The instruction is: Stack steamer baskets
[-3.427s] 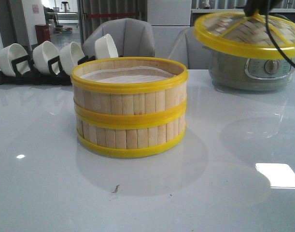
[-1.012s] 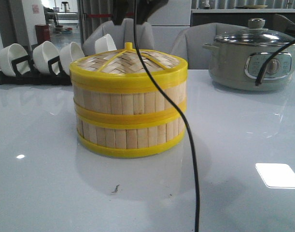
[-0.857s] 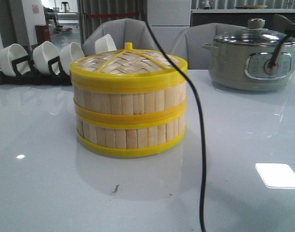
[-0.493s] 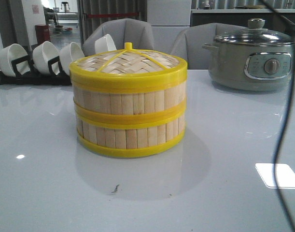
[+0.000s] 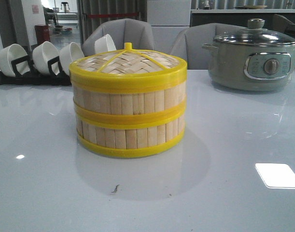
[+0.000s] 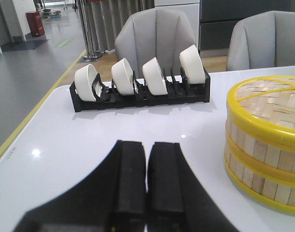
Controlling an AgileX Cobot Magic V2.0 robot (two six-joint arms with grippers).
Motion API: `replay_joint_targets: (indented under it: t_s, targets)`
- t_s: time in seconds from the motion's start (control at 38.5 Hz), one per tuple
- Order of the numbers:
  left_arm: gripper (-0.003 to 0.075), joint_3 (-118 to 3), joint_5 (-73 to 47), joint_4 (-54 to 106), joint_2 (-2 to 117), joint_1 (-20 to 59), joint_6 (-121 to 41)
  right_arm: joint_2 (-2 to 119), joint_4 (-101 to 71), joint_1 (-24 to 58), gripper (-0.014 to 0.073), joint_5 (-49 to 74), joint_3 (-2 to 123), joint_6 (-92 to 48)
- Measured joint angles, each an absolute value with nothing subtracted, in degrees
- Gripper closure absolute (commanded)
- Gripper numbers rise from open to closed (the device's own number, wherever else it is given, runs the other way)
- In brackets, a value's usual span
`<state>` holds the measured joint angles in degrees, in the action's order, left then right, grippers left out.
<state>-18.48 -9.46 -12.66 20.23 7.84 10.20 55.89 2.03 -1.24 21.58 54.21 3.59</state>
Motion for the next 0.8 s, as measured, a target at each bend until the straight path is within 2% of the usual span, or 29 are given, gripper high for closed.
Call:
replay_joint_targets:
  t_s: [0.42,0.65,0.73,0.8]
  targets:
    - [0.0625,-18.48,-9.46,-12.66,20.23,7.84,10.2,37.49,2.03,-4.23,0.0202,7.16,23.43,3.59]
    - [0.0625,-18.48,-9.46,-12.66,20.23,7.84,10.2,27.96,2.03,-4.47,0.0205,-2.9,14.09,3.59]
    - [0.0625,-18.48,-9.46,-12.66,20.23,7.84,10.2,25.75,2.03,-4.47,0.0258,-4.08,13.31,3.59]
    - [0.0625,-18.48,-9.46,-12.66,20.23,7.84,10.2,24.18,2.03,-4.47,0.0405,-4.11,13.14,3.59]
